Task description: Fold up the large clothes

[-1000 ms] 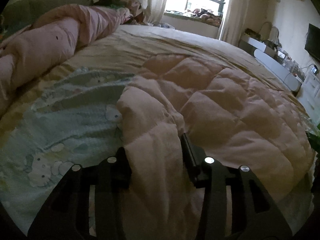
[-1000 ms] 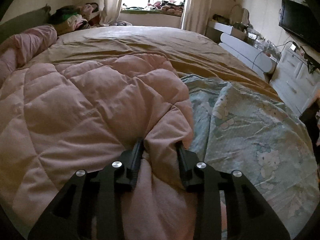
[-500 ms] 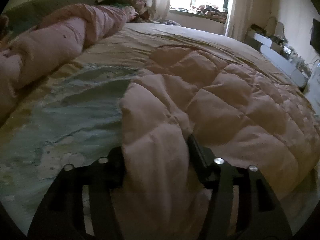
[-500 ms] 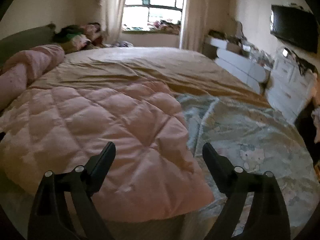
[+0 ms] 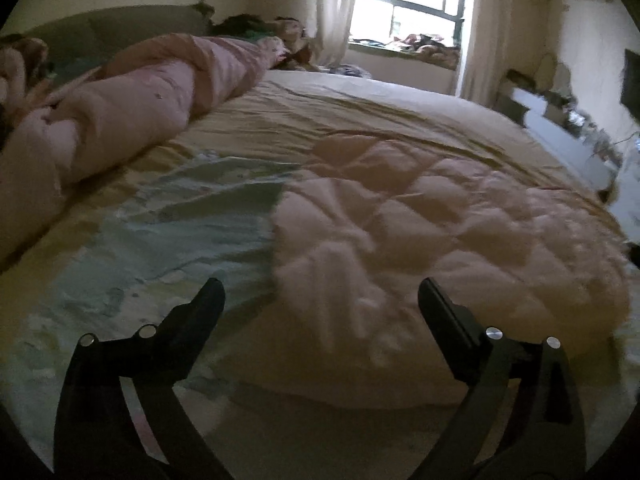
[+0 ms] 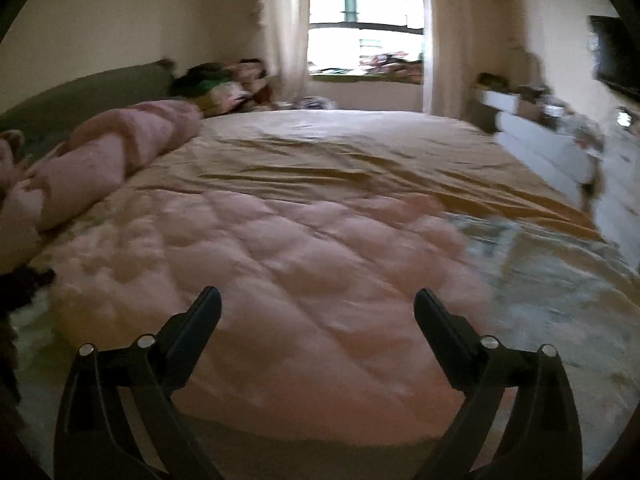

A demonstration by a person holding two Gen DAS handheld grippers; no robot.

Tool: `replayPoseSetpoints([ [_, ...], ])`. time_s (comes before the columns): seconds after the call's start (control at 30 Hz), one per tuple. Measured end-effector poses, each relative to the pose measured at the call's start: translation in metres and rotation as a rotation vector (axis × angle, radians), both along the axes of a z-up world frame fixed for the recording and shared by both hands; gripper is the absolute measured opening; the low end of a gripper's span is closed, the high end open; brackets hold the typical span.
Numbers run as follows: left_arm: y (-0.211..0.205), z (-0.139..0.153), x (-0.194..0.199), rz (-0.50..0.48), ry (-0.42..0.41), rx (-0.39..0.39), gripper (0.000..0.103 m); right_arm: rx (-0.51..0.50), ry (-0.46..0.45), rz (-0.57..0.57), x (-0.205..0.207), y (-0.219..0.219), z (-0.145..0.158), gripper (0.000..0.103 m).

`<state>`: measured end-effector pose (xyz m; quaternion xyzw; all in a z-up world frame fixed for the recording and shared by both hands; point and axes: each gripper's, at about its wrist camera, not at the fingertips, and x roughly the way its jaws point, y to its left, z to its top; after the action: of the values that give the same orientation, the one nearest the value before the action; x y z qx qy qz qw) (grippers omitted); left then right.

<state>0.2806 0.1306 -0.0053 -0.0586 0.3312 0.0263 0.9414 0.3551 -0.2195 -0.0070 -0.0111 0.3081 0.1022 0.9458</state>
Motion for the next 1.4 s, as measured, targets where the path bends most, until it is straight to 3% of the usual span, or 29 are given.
replayPoseSetpoints([
  [0.17,-0.031,-0.008,0.003,-0.098,0.035,-0.026,0.091,0.015,0.087,0.126,0.059,0.077,0.002,0.081],
  [0.33,-0.048,-0.035,0.016,-0.143,0.129,-0.041,0.093,0.045,0.283,0.228,0.128,0.155,-0.013,0.075],
  [0.47,-0.048,-0.043,0.018,-0.142,0.131,-0.051,0.094,-0.081,0.388,0.201,0.172,0.2,-0.033,0.076],
  [0.63,-0.045,-0.041,0.018,-0.143,0.129,-0.058,0.094,-0.143,0.578,0.162,0.217,0.217,-0.072,0.086],
  [0.7,-0.045,-0.041,0.019,-0.145,0.13,-0.06,0.094,-0.14,0.61,0.149,0.224,0.216,-0.081,0.091],
  [0.87,-0.047,-0.04,0.018,-0.15,0.129,-0.072,0.094,-0.125,0.576,0.124,0.224,0.213,-0.096,0.095],
  [1.0,-0.044,-0.037,0.015,-0.147,0.129,-0.105,0.094,-0.1,0.506,0.117,0.209,0.206,-0.089,0.095],
  [1.07,-0.041,-0.032,0.013,-0.146,0.118,-0.123,0.094,-0.039,0.439,0.113,0.198,0.194,-0.074,0.094],
  [1.13,-0.039,-0.031,0.012,-0.141,0.106,-0.122,0.094,0.088,0.372,0.066,0.184,0.169,-0.052,0.095],
  [1.23,-0.036,-0.029,0.011,-0.134,0.104,-0.136,0.094,0.219,0.327,0.03,0.169,0.137,-0.025,0.095],
  [1.4,-0.031,-0.015,0.006,-0.114,0.073,-0.126,0.094,0.307,0.22,0.041,0.133,0.098,0.024,0.098],
])
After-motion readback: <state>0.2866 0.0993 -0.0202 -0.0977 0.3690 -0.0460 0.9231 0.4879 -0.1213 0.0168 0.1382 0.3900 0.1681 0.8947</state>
